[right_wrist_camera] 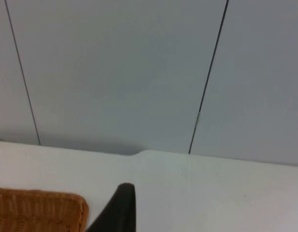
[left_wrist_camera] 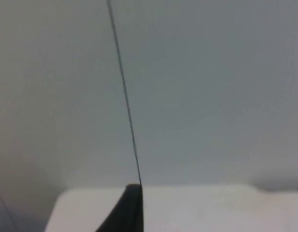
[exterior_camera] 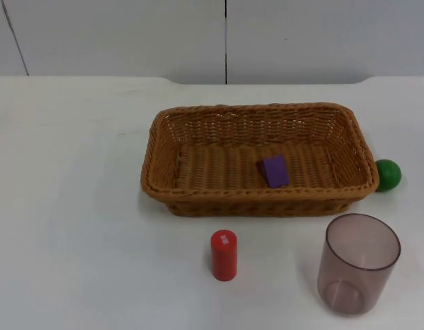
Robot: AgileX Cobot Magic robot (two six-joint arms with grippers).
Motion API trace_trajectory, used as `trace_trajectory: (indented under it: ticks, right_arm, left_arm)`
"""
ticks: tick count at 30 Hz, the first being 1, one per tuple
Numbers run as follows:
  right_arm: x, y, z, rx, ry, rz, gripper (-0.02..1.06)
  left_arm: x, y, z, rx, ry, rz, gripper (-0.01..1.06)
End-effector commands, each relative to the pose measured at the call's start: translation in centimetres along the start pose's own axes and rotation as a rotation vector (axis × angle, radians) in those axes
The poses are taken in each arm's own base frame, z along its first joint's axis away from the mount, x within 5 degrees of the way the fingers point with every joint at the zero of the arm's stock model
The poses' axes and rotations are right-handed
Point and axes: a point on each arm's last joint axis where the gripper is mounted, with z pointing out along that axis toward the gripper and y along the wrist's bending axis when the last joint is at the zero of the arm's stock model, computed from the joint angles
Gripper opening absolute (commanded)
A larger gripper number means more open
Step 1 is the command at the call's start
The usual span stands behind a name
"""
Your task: Pick up the basket with the left hand and place the triangular block into the basket with the right hand.
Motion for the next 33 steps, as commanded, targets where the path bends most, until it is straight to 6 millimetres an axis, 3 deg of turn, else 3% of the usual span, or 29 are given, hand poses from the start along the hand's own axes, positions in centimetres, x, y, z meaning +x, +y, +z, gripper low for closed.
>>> trace_trajectory:
  ticks: [1, 4, 8, 12, 17, 25, 30, 33]
  right_arm:
    - [-0.4, -0.2, -0.6, -0.002, -0.062, 0.014, 1.04]
    - [-0.5, -0.3, -0.9, -0.005, -0.076, 0.033, 1.04]
    - [-0.4, -0.3, -1.0, -0.002, -0.068, 0.034, 1.04]
    - [-0.3, -0.3, -0.9, -0.001, -0.059, 0.102, 1.04]
    - [0.5, -0.7, -0.9, 0.044, 0.032, 0.096, 1.04]
    - [2.4, -1.7, -4.8, 0.041, -0.080, 0.050, 1.04]
    - [5.6, -2.4, -10.3, -0.024, -0.268, -0.006, 1.04]
    - [6.1, -1.6, -11.6, -0.144, -0.312, -0.053, 1.04]
  left_arm:
    - [-0.3, 0.6, -1.5, -0.031, -0.013, -0.023, 1.05]
    - [-0.7, 1.0, -2.0, -0.064, 0.032, 0.011, 1.05]
    - [-2.1, 1.2, -2.7, -0.061, -0.030, 0.040, 1.05]
    - [-3.5, 1.3, -3.6, -0.055, -0.084, -0.033, 1.05]
    - [-3.3, 1.5, -3.6, -0.077, -0.039, -0.040, 1.05]
    - [-3.0, 1.6, -4.7, -0.065, -0.029, -0.018, 1.05]
    - [-3.5, 2.0, -8.3, -0.010, -0.166, -0.054, 1.05]
    - [-3.4, 1.6, -8.9, 0.043, -0.173, -0.036, 1.05]
